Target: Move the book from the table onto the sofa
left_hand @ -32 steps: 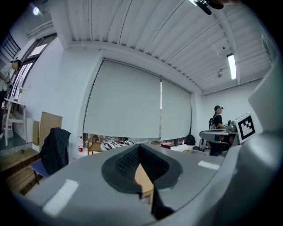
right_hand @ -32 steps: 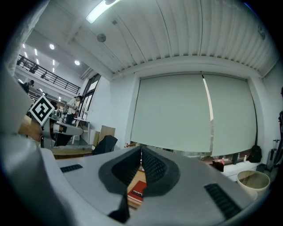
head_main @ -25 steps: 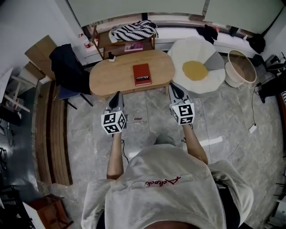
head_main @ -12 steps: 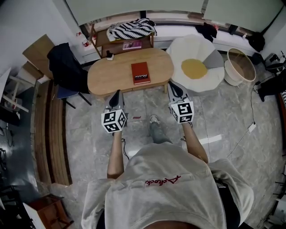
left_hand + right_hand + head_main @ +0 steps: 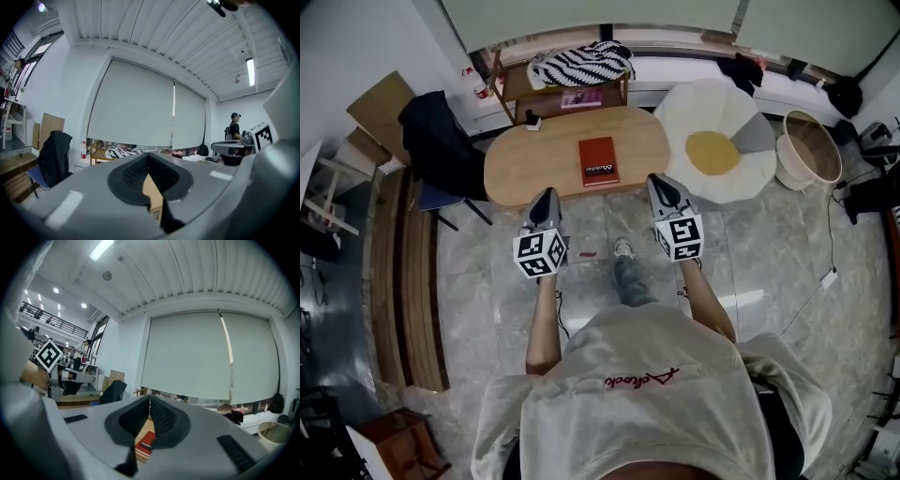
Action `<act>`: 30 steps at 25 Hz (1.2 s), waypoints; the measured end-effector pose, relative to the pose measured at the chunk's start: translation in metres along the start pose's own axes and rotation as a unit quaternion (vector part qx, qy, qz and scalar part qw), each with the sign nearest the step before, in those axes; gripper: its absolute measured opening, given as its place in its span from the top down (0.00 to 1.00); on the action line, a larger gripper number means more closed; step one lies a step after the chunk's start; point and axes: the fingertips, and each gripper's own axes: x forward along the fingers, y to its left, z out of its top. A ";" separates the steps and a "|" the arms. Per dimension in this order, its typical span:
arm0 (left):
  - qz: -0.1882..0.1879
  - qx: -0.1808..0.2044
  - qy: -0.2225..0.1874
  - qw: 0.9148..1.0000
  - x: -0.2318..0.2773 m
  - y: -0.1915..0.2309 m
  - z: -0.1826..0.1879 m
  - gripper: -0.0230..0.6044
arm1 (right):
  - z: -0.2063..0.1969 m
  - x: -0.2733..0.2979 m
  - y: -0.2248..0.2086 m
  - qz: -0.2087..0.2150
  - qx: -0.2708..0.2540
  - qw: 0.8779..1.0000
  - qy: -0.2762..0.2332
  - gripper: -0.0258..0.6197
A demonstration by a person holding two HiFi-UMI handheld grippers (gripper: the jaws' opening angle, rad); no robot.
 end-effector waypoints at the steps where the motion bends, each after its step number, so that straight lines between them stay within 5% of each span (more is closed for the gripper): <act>1: 0.000 0.000 0.001 1.000 0.006 0.003 0.001 0.95 | 0.001 0.007 -0.002 0.001 0.000 1.000 -0.001 0.95; 30: 0.011 0.015 0.013 1.000 0.220 0.054 0.050 0.95 | 0.003 0.199 -0.130 0.015 0.020 1.000 0.000 0.95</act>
